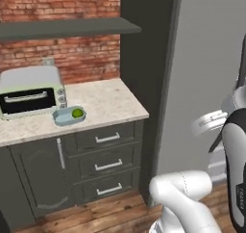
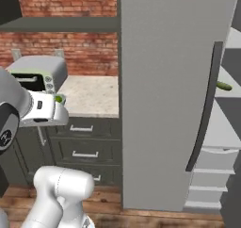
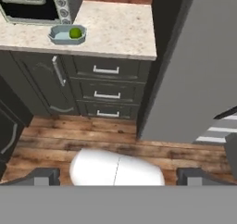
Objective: Take the lime and cucumber out of the freezer and place them in the tupperware container on the counter. Then put the tupperware containing the vegetables back in the freezer.
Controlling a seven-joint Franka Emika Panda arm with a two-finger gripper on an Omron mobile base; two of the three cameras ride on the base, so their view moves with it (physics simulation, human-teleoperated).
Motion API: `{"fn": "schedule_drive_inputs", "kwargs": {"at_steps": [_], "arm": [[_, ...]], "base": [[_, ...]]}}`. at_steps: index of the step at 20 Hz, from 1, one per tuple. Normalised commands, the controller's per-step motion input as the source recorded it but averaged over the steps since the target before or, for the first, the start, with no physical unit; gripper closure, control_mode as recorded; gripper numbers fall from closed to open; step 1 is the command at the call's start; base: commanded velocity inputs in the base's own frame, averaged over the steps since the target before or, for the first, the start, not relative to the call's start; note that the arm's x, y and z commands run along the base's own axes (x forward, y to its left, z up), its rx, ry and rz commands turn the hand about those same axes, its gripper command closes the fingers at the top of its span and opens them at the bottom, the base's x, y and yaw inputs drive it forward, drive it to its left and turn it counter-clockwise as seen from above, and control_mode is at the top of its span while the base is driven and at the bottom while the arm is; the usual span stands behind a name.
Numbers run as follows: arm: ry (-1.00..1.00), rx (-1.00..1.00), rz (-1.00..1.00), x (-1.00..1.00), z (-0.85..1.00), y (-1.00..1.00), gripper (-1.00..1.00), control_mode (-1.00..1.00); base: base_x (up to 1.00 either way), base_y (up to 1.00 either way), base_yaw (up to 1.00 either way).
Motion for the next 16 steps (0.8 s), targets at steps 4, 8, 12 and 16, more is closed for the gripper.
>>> {"fn": "schedule_drive_inputs", "kwargs": {"at_steps": [4, 8, 12, 16], "arm": [[0.00, 0.00, 0.00, 0.00, 0.00, 0.00, -1.00, 1.00], [0.00, 0.00, 0.00, 0.00, 0.00, 0.00, -1.00, 1.00], [0.00, 0.00, 0.00, 0.00, 0.00, 0.00, -1.00, 1.00], [0.00, 0.00, 0.00, 0.00, 0.00, 0.00, -1.00, 1.00]], "base": [[0.30, -1.00, -0.17], [0.30, -1.00, -0.11], [0.45, -1.00, -0.09], [0.66, -0.85, -0.05]]}}
